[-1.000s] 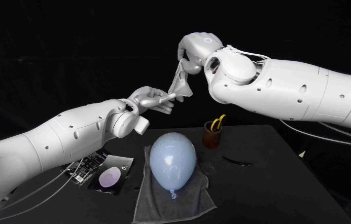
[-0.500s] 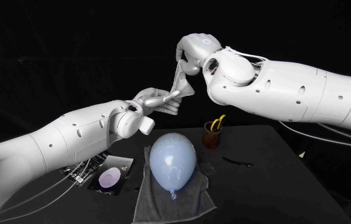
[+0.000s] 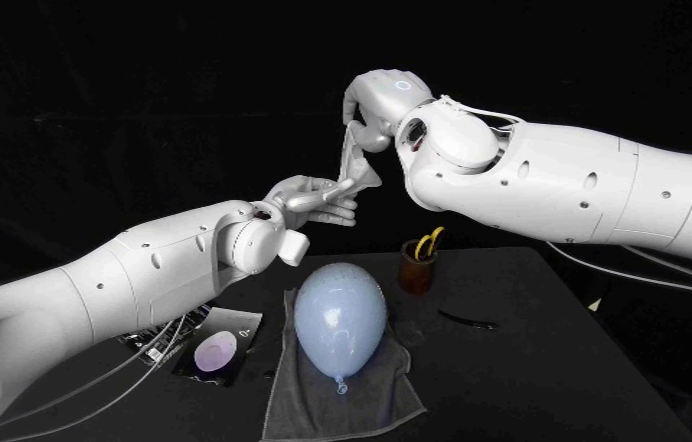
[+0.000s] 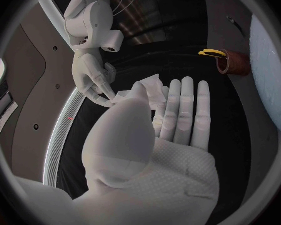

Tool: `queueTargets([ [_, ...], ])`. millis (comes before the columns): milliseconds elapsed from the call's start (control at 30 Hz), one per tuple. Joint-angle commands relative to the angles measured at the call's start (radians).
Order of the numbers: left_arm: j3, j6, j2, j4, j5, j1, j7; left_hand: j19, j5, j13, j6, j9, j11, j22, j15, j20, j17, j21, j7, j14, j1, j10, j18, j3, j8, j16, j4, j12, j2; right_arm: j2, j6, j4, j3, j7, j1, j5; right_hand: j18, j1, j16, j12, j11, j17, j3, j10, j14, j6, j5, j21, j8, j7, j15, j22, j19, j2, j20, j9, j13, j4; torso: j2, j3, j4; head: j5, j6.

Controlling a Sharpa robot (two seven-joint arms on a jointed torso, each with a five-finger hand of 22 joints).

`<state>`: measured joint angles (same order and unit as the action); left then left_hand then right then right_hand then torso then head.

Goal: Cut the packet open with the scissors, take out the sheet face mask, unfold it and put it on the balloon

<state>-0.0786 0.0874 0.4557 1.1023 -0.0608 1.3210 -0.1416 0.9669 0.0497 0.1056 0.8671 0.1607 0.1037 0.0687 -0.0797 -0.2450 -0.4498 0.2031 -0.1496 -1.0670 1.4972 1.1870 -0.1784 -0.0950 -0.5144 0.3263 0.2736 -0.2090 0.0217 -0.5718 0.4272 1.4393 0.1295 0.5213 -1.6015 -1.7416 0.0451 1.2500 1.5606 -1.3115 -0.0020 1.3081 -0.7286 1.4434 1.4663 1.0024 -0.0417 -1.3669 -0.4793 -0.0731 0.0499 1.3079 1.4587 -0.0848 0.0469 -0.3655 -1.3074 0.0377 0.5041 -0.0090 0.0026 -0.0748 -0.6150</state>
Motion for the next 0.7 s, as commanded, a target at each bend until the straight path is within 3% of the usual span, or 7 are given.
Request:
queueTargets([
  [33, 0.001, 0.017, -0.003, 0.002, 0.036, 0.000, -0.026, 0.012, 0.000, 0.000, 0.033, 0.001, -0.018, 0.000, 0.017, 0.002, -0.003, -0.006, 0.015, 0.000, 0.110, 0.015, -0.007, 0.049, 0.001, 0.007, -0.026, -0.009, 0.037, 0.000, 0.004, -0.001, -0.001, 0.009, 0.000, -0.006, -0.006, 0.002, 0.003, -0.004, 0.002, 0.247, -0.006, 0.005, 0.101, 0.010, -0.007, -0.005, -0.003, -0.005, 0.010, 0.212, 0.048, -0.002, 0.000, -0.036, -0.037, -0.002, 0.000, 0.0001, 0.0003, 0.001, -0.001],
  [100, 0.001, 0.017, -0.002, 0.002, 0.031, 0.000, -0.029, 0.014, -0.001, 0.000, 0.057, 0.003, -0.025, 0.000, 0.020, 0.004, -0.004, -0.007, 0.023, 0.002, 0.157, 0.032, -0.007, 0.071, -0.003, 0.008, -0.037, -0.012, 0.047, 0.000, 0.002, -0.004, -0.001, 0.009, 0.000, -0.007, -0.006, 0.002, 0.003, -0.004, 0.002, 0.247, -0.006, 0.005, 0.101, 0.010, -0.007, -0.005, -0.003, -0.005, 0.010, 0.212, 0.048, -0.002, 0.000, -0.036, -0.037, -0.002, 0.000, 0.0004, 0.0008, 0.001, -0.001],
  [133, 0.001, 0.017, -0.001, 0.003, 0.028, 0.000, -0.032, 0.019, -0.001, 0.003, 0.091, 0.011, -0.035, 0.002, 0.025, 0.011, -0.003, -0.005, 0.026, 0.002, 0.219, 0.059, -0.007, 0.105, -0.018, 0.008, -0.068, -0.021, 0.053, 0.000, 0.001, -0.007, -0.001, 0.009, 0.000, -0.007, -0.006, 0.002, 0.003, -0.004, 0.002, 0.247, -0.006, 0.005, 0.101, 0.010, -0.007, -0.005, -0.003, -0.005, 0.010, 0.212, 0.048, -0.002, 0.000, -0.036, -0.037, -0.002, -0.001, 0.0004, 0.0007, 0.001, -0.001],
  [200, 0.001, 0.016, 0.003, 0.006, 0.021, 0.000, -0.036, 0.029, -0.001, 0.004, 0.098, 0.015, -0.036, 0.006, 0.028, 0.019, -0.004, 0.002, 0.023, -0.011, 0.233, 0.076, -0.007, 0.122, -0.019, 0.013, -0.070, -0.022, 0.051, 0.000, -0.001, -0.013, -0.001, 0.009, 0.001, -0.004, -0.006, 0.002, 0.003, -0.004, 0.002, 0.247, -0.006, 0.005, 0.101, 0.010, -0.007, -0.005, -0.003, -0.005, 0.010, 0.212, 0.048, -0.002, 0.000, -0.036, -0.037, -0.002, -0.001, 0.0007, 0.0004, 0.000, -0.001],
  [433, 0.003, 0.015, 0.035, 0.022, -0.015, 0.000, -0.052, 0.038, 0.000, 0.003, 0.102, 0.022, -0.038, 0.011, 0.033, 0.030, -0.003, 0.013, 0.022, -0.022, 0.245, 0.092, -0.005, 0.154, -0.018, 0.018, -0.065, -0.018, 0.038, -0.005, -0.010, -0.027, -0.001, 0.007, 0.007, 0.003, -0.006, 0.001, 0.003, -0.004, 0.002, 0.248, -0.007, 0.005, 0.101, 0.010, -0.007, -0.005, -0.003, -0.005, 0.010, 0.212, 0.048, -0.003, 0.000, -0.036, -0.037, -0.002, 0.000, 0.0005, 0.0002, -0.001, -0.003],
  [700, 0.007, -0.029, 0.108, 0.054, -0.120, 0.007, -0.042, 0.037, -0.001, 0.009, 0.106, 0.031, -0.040, 0.014, 0.035, 0.029, -0.010, 0.018, 0.023, -0.035, 0.229, 0.113, -0.003, 0.183, -0.016, 0.035, -0.047, -0.025, 0.016, -0.029, -0.016, -0.035, 0.001, -0.001, 0.026, 0.021, -0.006, 0.001, 0.003, -0.004, 0.001, 0.248, -0.008, 0.005, 0.101, 0.010, -0.007, -0.004, -0.004, -0.005, 0.010, 0.212, 0.048, -0.003, 0.000, -0.036, -0.037, -0.002, -0.001, 0.0018, 0.0014, -0.002, -0.005],
])
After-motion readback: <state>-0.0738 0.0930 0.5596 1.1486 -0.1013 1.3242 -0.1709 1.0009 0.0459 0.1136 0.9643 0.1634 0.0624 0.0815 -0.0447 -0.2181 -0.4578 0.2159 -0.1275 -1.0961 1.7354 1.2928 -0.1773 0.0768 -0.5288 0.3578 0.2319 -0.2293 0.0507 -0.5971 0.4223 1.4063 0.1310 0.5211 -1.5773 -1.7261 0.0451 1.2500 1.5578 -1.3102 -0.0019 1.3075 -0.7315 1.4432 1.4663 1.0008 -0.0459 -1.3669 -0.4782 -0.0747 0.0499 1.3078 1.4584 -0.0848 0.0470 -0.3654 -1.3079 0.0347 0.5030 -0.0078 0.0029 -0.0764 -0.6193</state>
